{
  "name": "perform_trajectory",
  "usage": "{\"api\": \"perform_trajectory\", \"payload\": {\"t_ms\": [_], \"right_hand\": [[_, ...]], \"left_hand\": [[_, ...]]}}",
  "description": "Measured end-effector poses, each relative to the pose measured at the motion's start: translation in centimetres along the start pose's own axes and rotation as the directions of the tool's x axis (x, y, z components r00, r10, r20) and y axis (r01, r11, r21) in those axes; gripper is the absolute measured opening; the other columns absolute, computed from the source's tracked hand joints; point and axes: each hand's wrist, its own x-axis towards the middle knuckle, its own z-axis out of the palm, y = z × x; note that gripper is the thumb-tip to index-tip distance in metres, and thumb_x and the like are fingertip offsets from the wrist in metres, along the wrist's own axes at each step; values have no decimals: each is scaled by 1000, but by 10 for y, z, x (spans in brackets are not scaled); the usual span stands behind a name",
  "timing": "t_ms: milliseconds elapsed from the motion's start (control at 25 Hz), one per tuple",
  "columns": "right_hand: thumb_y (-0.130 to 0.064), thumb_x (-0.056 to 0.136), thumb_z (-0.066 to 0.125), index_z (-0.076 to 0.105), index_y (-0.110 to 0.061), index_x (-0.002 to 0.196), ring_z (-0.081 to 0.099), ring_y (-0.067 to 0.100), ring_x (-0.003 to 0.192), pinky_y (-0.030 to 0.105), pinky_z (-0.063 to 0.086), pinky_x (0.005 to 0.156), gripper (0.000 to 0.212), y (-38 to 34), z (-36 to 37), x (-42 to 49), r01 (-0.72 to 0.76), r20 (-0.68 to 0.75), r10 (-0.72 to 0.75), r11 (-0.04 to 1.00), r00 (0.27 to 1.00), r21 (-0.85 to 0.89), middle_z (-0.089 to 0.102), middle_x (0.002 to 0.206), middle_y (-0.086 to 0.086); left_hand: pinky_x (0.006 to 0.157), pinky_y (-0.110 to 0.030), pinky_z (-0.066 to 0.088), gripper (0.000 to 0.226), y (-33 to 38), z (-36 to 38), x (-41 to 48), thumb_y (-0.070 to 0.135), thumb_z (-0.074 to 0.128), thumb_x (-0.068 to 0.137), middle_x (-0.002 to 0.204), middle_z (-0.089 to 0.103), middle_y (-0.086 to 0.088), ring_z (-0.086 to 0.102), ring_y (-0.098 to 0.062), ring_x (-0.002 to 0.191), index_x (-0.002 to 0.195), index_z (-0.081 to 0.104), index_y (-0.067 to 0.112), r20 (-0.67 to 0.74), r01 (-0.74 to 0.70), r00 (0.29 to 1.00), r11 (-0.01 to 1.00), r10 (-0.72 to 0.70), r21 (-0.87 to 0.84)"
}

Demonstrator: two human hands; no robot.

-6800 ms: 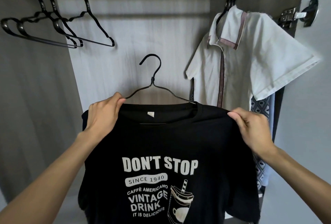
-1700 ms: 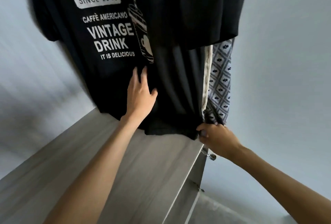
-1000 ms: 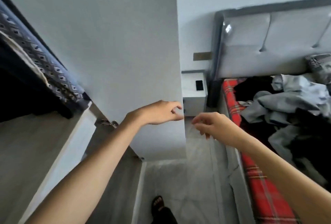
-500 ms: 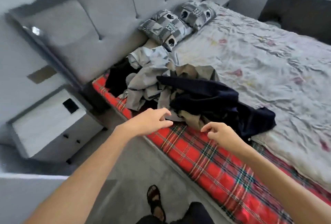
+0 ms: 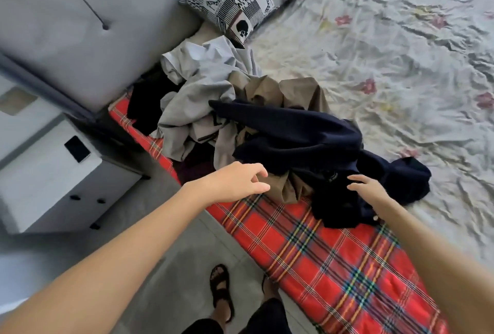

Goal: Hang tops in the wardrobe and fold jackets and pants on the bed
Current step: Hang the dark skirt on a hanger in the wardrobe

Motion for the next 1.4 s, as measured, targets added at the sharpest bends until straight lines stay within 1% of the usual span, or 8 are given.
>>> {"api": "perform_trajectory", "payload": {"t_ms": [240, 400, 600, 800, 880, 1000, 1280, 1400], "right_hand": [[-14, 75, 81, 36, -8, 140, 55, 28, 106, 45, 49, 94, 80, -32, 22, 95, -214, 37, 217, 893, 975, 395, 55, 120, 6], [-6, 77, 73, 62, 4, 108, 64, 31, 77, 37, 51, 69, 34, -55, 53, 68, -209, 170, 150, 884, 974, 418, 68, 88, 18], [-15, 74, 69, 61, -8, 100, 58, 17, 70, 29, 43, 58, 28, -66, 72, -12, 14, 175, -66, 959, 982, 285, 67, 86, 5], [-11, 84, 62, 53, -11, 118, 62, 34, 98, 39, 49, 78, 35, -65, -9, -38, 36, -255, 404, 477, 879, 878, 61, 109, 13], [-16, 86, 64, 43, -12, 133, 56, 34, 111, 40, 47, 88, 52, -61, -13, -60, -2, -400, 420, 692, 815, 722, 52, 129, 14], [-14, 87, 63, 52, -13, 134, 54, 24, 116, 32, 45, 92, 48, -76, 38, -107, 118, -395, -50, 982, 917, 148, 49, 138, 11], [-15, 90, 60, 64, -16, 127, 57, 25, 120, 33, 45, 98, 37, -159, 193, -96, 605, 401, -468, 712, 788, -358, 62, 131, 7], [-14, 91, 57, 49, -15, 142, 47, 27, 130, 37, 43, 103, 51, -189, 257, -37, 738, 580, -459, 477, 673, -478, 50, 142, 7]], "left_hand": [[88, -29, 50, 42, -19, -7, 43, 50, 50, 97, 122, 61, 9, 61, -8, 102, 134, 52, 30, -23, 136, 990, 989, -137, -60], [92, -32, 50, 38, -21, -11, 53, 49, 51, 97, 114, 61, 14, 62, -8, 101, 131, 54, 31, -38, 149, 988, 985, -153, -88], [95, -34, 50, 35, -11, -17, 41, 51, 52, 97, 112, 63, 14, 61, -4, 100, 128, 55, 34, -70, 99, 992, 989, -107, -112], [92, -28, 49, 24, -13, -16, 0, 51, 52, 96, 101, 65, 16, 59, -4, 101, 119, 55, 43, -145, 29, 988, 989, -50, -143], [85, -24, 48, 24, -17, -8, -18, 50, 53, 96, 97, 66, 13, 60, -4, 98, 118, 56, 42, -146, 6, 989, 988, -29, -156], [64, -14, 40, 27, -35, 4, -51, 46, 54, 97, 94, 65, 13, 60, 2, 81, 121, 58, 34, -149, 7, 988, 982, -35, -187], [53, -8, 38, 23, -120, 26, -79, 41, 55, 98, 101, 69, 9, 63, 0, 85, 118, 59, 31, -170, 175, 953, 912, -252, -371], [78, -19, 50, 18, -173, 43, -60, 38, 55, 98, 102, 69, 9, 66, -7, 94, 114, 60, 30, -124, 292, 909, 822, -397, -489]]}}
